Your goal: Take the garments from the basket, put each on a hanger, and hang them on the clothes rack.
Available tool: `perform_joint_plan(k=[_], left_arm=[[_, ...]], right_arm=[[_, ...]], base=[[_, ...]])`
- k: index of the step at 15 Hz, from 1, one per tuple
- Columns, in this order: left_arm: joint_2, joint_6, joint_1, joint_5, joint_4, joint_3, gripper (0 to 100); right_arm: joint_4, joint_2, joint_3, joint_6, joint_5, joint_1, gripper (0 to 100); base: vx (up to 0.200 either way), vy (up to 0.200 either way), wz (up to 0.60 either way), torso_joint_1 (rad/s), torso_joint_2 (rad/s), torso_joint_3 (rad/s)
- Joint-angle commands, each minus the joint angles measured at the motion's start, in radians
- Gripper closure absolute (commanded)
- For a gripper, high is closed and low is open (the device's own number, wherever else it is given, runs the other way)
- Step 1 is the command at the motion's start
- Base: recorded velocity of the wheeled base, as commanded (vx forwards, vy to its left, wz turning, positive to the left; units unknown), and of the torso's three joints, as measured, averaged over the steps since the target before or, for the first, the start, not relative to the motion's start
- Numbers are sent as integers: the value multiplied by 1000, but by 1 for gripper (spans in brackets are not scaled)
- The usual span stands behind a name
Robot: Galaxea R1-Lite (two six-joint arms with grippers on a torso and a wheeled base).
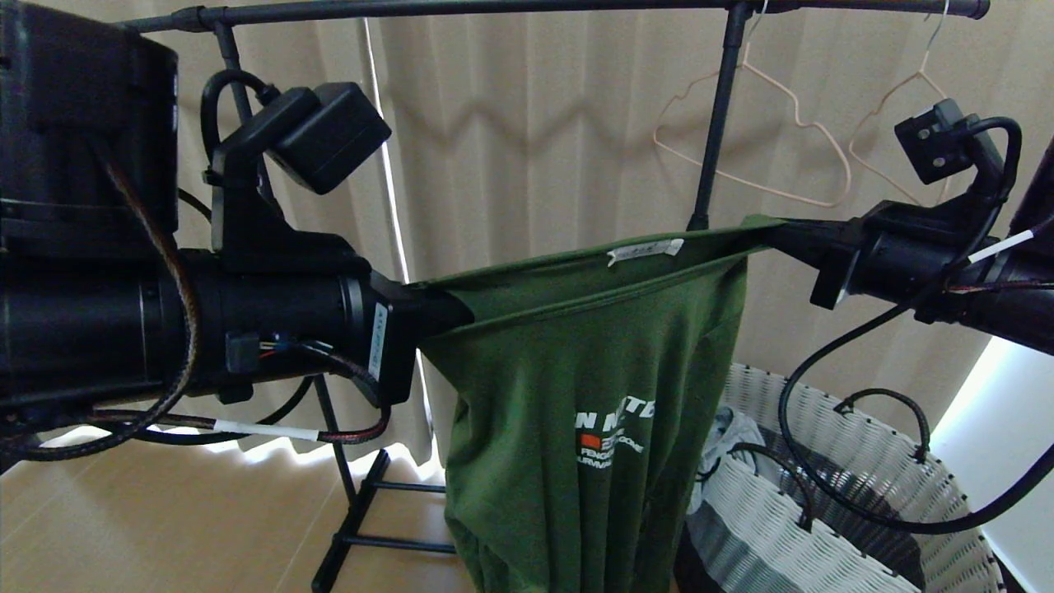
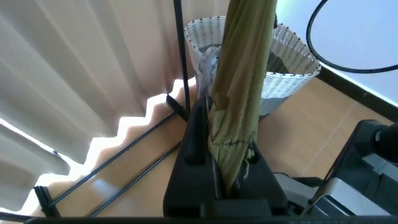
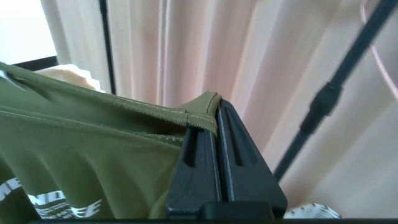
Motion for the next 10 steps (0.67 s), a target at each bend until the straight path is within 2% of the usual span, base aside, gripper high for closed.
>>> perform_joint_plan(k=[1, 4, 8, 10], left_arm=[[27, 12, 3, 25, -7, -62, 100], [136, 24, 51, 122, -63, -172, 100], [165, 18, 83, 136, -86, -123, 100], [162, 20, 81, 136, -90, -125, 100]], right_arm=[[14, -24, -1, -1, -6, -43, 100], [63, -73, 6, -1, -5, -66, 100], [91, -110, 74, -1, -5, -63, 100], [92, -107, 63, -1, -5, -60, 100]], base=[[0, 0, 0, 0, 0, 0], [0, 0, 0, 0, 0, 0], [0, 0, 0, 0, 0, 0], [0, 0, 0, 0, 0, 0]])
